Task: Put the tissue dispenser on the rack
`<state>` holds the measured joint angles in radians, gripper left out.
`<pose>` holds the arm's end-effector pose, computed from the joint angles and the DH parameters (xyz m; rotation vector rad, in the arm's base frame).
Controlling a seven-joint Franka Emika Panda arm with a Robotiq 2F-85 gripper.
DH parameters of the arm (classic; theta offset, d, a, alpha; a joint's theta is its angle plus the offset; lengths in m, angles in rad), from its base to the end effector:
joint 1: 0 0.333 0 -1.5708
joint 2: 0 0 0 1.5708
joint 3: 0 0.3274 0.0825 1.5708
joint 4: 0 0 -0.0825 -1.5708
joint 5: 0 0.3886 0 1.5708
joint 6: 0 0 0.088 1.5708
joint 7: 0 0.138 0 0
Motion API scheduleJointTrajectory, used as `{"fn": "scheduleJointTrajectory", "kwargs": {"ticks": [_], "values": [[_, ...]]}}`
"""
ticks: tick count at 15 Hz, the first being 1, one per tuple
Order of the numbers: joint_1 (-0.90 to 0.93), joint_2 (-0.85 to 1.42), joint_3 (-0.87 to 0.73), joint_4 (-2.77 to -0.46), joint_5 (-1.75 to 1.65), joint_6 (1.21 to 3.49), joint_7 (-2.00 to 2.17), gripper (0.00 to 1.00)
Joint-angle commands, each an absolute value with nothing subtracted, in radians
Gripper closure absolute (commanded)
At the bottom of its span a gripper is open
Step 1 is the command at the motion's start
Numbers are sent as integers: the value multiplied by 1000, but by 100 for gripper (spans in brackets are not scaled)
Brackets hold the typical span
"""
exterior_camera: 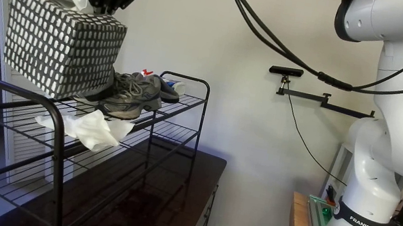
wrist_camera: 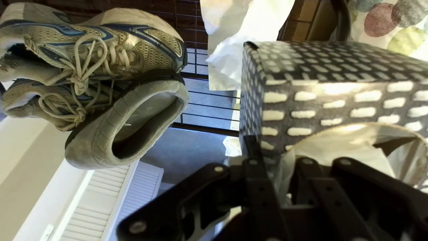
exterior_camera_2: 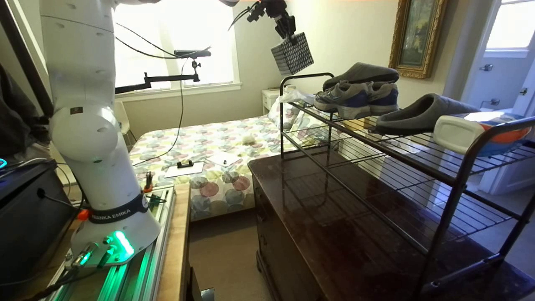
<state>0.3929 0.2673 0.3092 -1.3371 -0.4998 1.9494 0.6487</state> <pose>0.5702 0.3834 0.6117 2.9247 0.1914 0.7999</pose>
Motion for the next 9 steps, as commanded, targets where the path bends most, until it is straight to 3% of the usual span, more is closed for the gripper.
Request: {"fn": "scheduleJointTrajectory", "kwargs": {"ticks": [1, 9], "values": [[458, 339, 239, -1224, -559, 1959, 710, 98], [513, 526, 137, -999, -574, 1904, 615, 98]]}}
